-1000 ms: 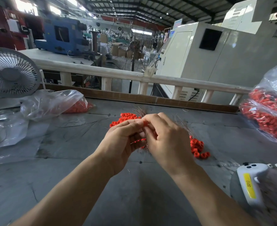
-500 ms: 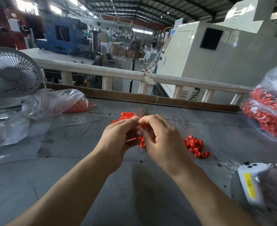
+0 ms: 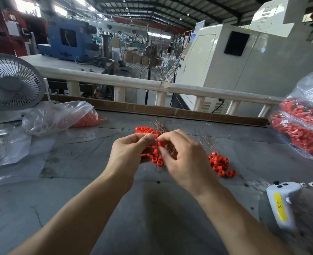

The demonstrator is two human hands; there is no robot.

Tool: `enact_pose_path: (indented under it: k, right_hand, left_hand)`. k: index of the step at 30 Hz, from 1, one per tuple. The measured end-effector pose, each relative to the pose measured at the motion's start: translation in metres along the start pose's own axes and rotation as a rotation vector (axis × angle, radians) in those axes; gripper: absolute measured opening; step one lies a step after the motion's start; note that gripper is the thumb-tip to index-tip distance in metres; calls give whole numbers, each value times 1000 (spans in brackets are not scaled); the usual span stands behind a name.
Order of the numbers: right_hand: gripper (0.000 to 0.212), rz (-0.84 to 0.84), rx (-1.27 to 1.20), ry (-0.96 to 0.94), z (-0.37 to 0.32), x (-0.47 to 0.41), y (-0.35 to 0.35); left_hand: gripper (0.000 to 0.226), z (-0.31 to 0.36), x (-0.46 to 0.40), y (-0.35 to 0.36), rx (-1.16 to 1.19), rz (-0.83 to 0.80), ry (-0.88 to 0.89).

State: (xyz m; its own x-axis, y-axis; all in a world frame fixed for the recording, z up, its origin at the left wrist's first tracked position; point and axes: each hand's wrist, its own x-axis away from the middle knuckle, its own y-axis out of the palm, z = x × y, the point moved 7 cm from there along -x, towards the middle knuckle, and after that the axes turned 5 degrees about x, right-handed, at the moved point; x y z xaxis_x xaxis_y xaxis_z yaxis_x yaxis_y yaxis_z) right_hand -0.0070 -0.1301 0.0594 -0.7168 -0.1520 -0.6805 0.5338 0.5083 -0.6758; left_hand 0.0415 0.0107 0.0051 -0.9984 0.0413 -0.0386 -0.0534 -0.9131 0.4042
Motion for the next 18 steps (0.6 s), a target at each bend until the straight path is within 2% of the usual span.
enact_pose_path:
  k: [3,5,8,11,16,18]
  right_hand:
    - [13,114,129,158,28,-4,-17]
    - [11,101,281,320,57,-5,-27]
    - [7,-94,466,589,105,4,-34]
    - [7,-267,449,788,134,16,-35]
    - [12,-370,502,816,144,19,-30]
    - [20,-400,557,779,145,19,-28]
  left_hand:
    - [15,3,-1,-5,-223,65,73]
    - [18,4,-1,-7,-401,88,104]
    - [18,0,0,-4,-646,73,111]
    - [18,-4,1,0,-791,38,130]
    - [18,-3,2,0,-834,36,153]
    - [19,-3,2,1,-846,31,159]
